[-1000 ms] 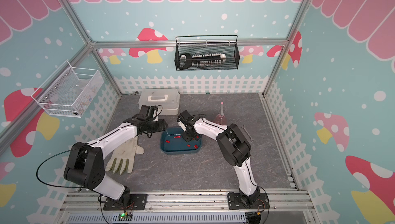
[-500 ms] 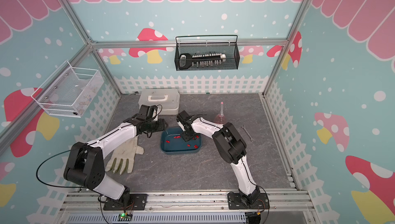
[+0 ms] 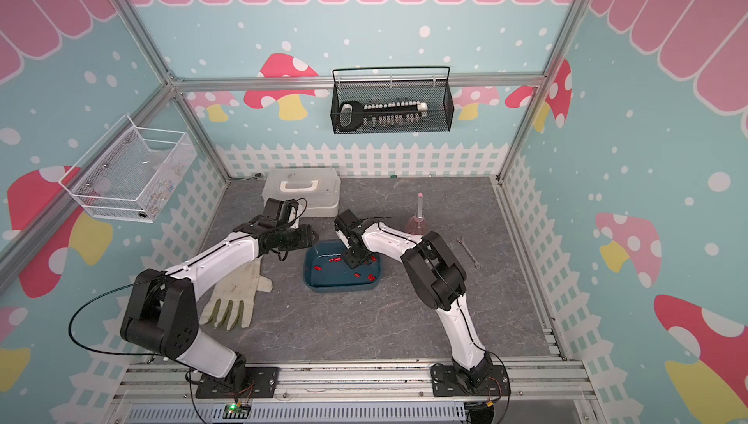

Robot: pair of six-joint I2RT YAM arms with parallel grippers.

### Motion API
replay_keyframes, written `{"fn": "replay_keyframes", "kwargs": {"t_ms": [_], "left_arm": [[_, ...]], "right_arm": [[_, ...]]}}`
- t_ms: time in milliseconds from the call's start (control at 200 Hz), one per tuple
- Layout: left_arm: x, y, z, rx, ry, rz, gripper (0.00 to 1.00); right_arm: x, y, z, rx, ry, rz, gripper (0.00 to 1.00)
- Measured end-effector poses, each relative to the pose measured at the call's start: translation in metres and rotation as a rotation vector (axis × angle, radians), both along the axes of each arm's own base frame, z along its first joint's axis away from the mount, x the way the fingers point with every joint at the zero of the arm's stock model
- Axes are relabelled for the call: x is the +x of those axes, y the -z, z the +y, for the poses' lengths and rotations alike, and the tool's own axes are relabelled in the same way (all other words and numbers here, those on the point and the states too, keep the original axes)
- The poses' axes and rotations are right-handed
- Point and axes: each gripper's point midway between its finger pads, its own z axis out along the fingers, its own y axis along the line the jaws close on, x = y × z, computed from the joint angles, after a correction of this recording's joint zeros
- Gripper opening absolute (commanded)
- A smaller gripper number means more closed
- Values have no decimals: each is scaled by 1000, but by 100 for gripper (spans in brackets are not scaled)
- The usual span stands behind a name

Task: Take the screw protection sleeves out of the storage box
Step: Pick up the screw protection sleeve from the storage box.

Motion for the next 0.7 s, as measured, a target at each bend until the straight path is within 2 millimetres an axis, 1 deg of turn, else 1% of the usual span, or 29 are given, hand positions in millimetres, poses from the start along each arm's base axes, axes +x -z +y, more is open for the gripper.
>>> {"fn": "replay_keyframes", "kwargs": {"t_ms": [200,275,360,440,575,630,700], "left_arm": [[0,0,0,0,-1,0,54],[0,0,0,0,-1,0,54],[1,0,2,0,-4,0,54],[1,0,3,0,-8,-1,54],[2,0,5,1,-13,0,54],[2,0,5,1,-14,0,54],[2,0,5,1,-14,0,54]], "right_arm": [[0,0,0,5,3,0,16],[-2,-3,-1,11,7,-2,15],[-5,-12,-4,22,14,-9,15],[-6,-30,-4,51,18,-33,15],[-6,-72,-3,119,28,-99,15],[-7,-89,-6,139,35,-128,14],[-9,-105,-9,157,38,-156,15]]}}
